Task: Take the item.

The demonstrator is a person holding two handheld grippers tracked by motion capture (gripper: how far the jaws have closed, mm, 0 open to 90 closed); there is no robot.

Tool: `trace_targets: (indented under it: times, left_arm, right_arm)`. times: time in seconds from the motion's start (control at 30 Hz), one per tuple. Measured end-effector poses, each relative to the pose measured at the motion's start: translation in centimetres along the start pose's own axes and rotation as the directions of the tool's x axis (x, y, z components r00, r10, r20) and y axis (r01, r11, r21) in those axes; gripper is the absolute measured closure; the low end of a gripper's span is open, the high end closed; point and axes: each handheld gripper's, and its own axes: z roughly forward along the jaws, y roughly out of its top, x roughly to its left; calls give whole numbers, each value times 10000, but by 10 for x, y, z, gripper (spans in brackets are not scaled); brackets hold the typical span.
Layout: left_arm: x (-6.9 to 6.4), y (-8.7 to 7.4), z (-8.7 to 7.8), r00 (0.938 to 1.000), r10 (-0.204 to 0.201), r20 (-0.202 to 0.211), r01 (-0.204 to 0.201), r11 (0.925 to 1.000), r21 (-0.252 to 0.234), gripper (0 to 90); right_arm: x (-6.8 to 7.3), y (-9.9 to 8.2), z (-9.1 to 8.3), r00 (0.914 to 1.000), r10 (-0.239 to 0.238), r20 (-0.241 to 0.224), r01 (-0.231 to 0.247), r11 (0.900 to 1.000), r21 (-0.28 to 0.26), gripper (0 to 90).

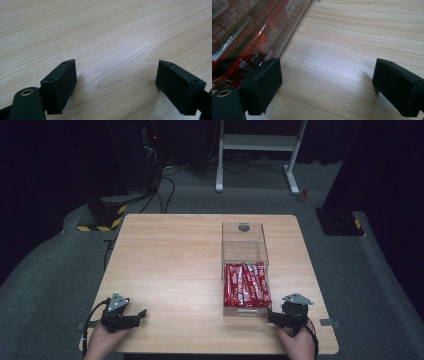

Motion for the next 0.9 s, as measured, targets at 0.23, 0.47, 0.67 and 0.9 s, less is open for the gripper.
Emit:
trace_targets:
  times: [0.23,0.47,0.67,0.9]
  left_arm:
    - [0,0,-1,10000,12,-24,-12,10000,0,176]
    - [0,0,-1,10000,0,-25,0,10000,-2,176]
    - [0,0,-1,10000,-10,-41,10,10000,-12,176]
    - [1,0,-1,10000,30,-12,-30,9999,104,163]
  right_arm:
    - [0,0,0,10000,0,-2,0,10000,0,87]
    - [0,0,0,10000,1,-4,-1,10000,0,87]
    - [0,0,0,10000,0,-3,0,10000,0,87]
    - [0,0,0,10000,3,-3,-3,10000,0,87]
